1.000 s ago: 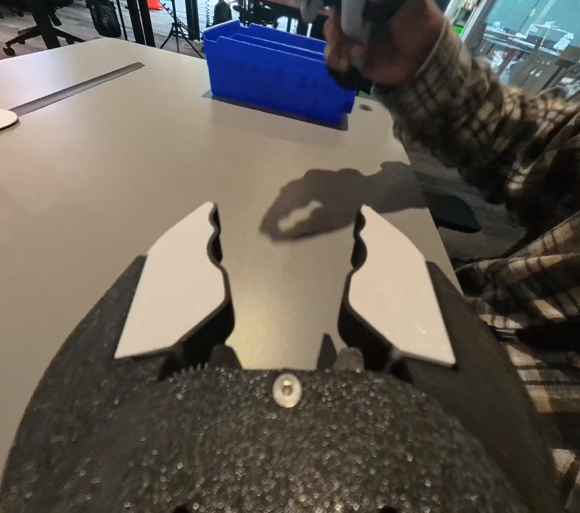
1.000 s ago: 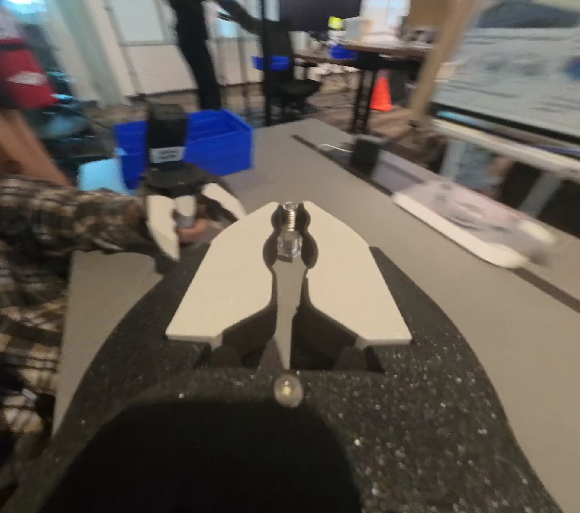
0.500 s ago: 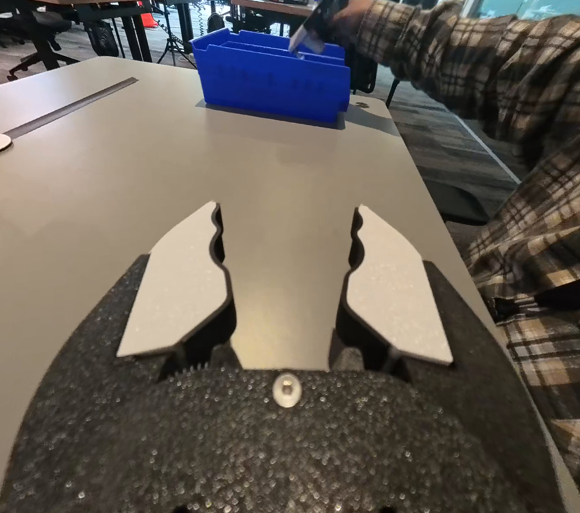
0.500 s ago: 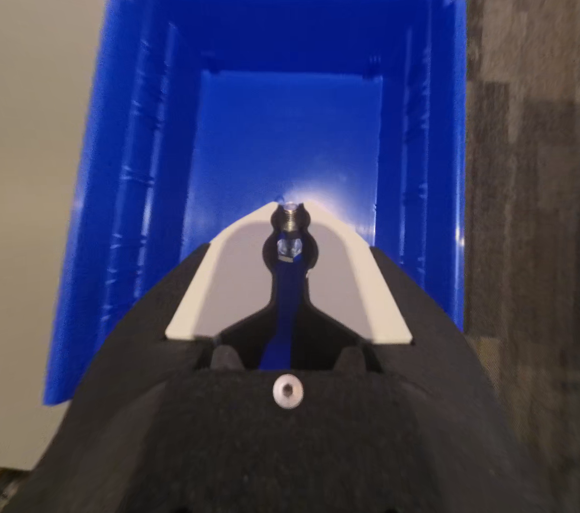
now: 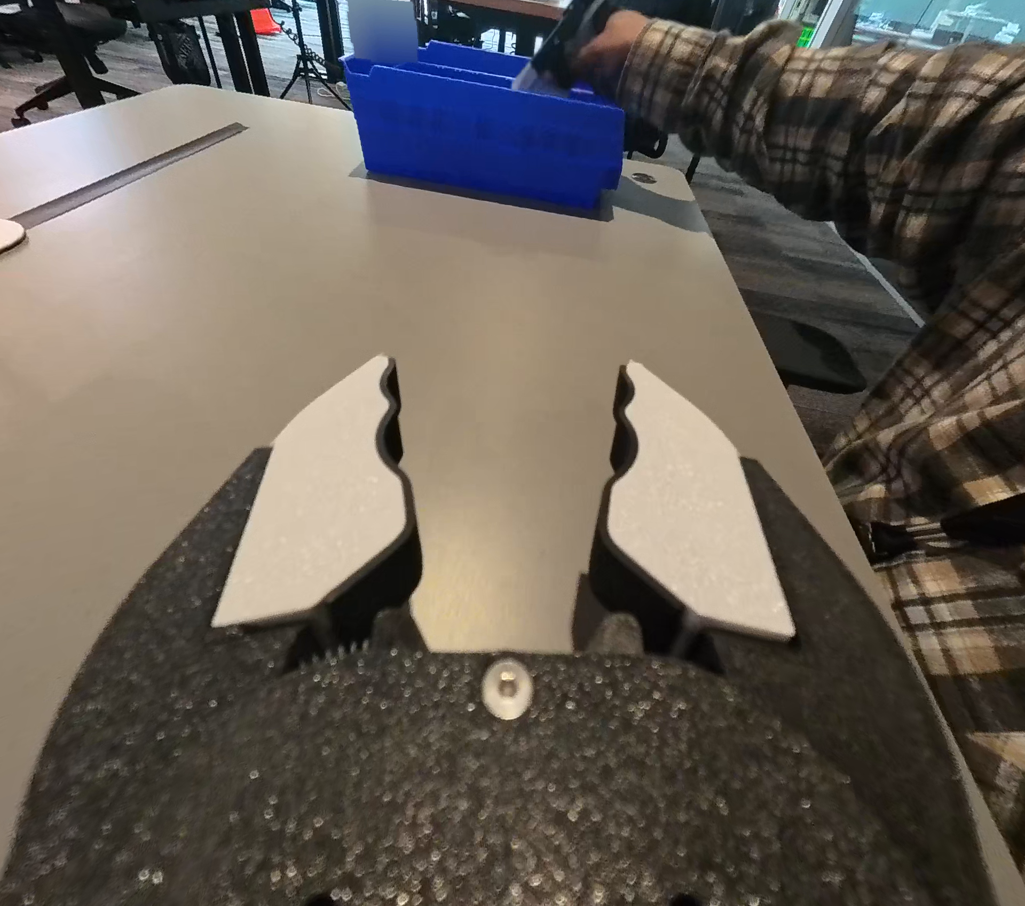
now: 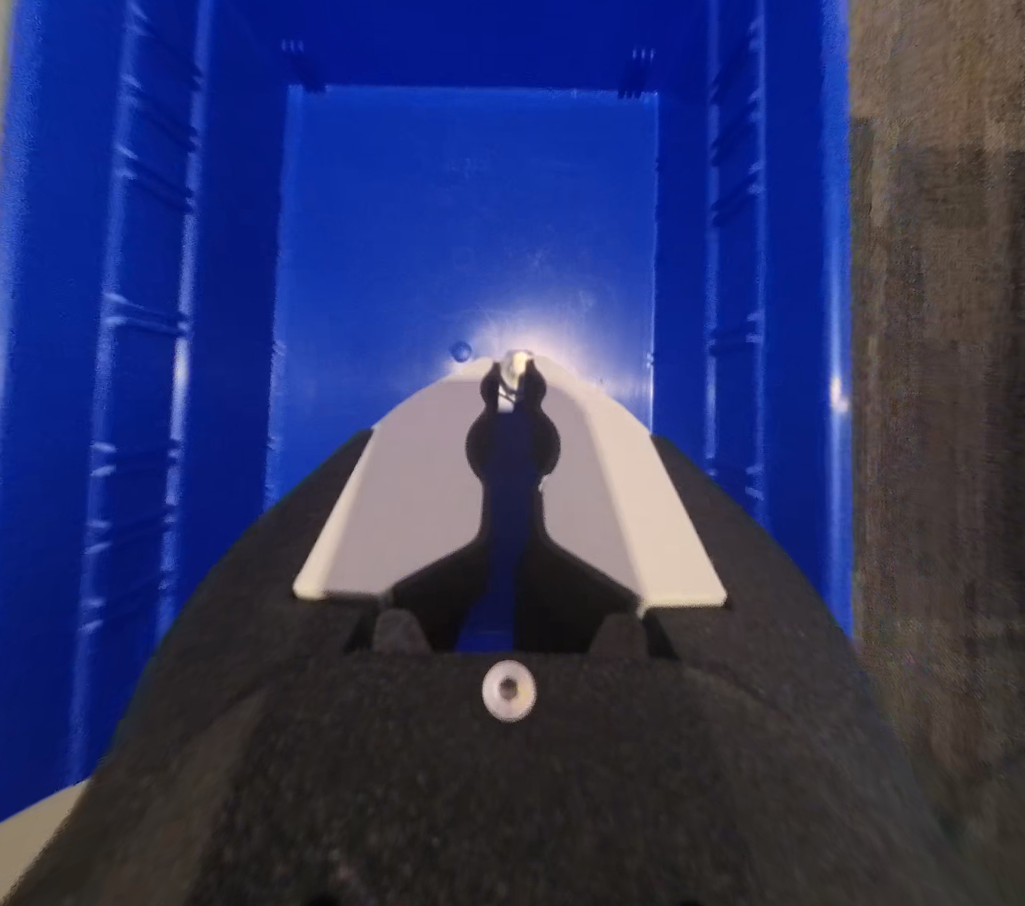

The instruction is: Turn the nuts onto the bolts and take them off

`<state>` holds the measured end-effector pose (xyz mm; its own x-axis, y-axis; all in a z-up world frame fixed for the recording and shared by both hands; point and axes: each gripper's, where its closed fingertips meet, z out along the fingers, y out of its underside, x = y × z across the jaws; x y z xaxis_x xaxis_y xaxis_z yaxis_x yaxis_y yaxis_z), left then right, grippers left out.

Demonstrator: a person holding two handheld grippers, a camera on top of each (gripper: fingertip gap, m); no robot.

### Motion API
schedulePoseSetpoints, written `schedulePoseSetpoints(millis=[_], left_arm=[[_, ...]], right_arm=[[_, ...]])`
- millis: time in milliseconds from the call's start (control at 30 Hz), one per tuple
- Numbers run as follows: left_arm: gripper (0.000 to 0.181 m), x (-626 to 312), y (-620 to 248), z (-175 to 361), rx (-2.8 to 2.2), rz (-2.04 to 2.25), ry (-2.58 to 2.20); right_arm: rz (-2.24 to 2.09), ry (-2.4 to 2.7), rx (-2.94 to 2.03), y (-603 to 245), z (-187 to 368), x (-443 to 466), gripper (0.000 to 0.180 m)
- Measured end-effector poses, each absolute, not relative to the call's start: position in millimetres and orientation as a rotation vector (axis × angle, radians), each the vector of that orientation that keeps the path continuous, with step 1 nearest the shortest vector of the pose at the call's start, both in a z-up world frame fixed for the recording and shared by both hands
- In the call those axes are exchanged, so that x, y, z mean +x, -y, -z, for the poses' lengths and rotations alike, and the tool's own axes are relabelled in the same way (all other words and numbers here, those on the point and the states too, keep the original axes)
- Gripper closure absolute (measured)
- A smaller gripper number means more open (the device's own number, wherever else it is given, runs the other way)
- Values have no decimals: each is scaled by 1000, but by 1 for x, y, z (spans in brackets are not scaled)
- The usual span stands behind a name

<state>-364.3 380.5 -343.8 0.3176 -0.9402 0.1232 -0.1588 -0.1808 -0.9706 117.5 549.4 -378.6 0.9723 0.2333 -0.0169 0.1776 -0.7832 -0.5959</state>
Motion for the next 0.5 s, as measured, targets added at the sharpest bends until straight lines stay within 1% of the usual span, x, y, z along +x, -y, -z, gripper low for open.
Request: schedulePoseSetpoints(millis=[100,167,267,333,400,500], left_arm=[[107,-366,-380,342,-1586,983,-1022],[108,-366,-381,341,-1583,983,-1019],[108,-366,-382,341,-1583,980,-1017],[108,-367,-382,340,-1582,975,-1012],[108,-367,-383,340,-1582,979,-1006],[108,-367,-384,340,-1584,973,-1002]], right_arm=[[-143,305,-2337,-556,331,102,166],[-177,348,-2195,-559,290,81,159],[-259,452,-1939,-551,228,31,144],[-299,536,-1790,-539,199,-7,133],[-335,604,-1706,-525,189,-44,120],[-440,706,-1651,-506,202,-98,111]])
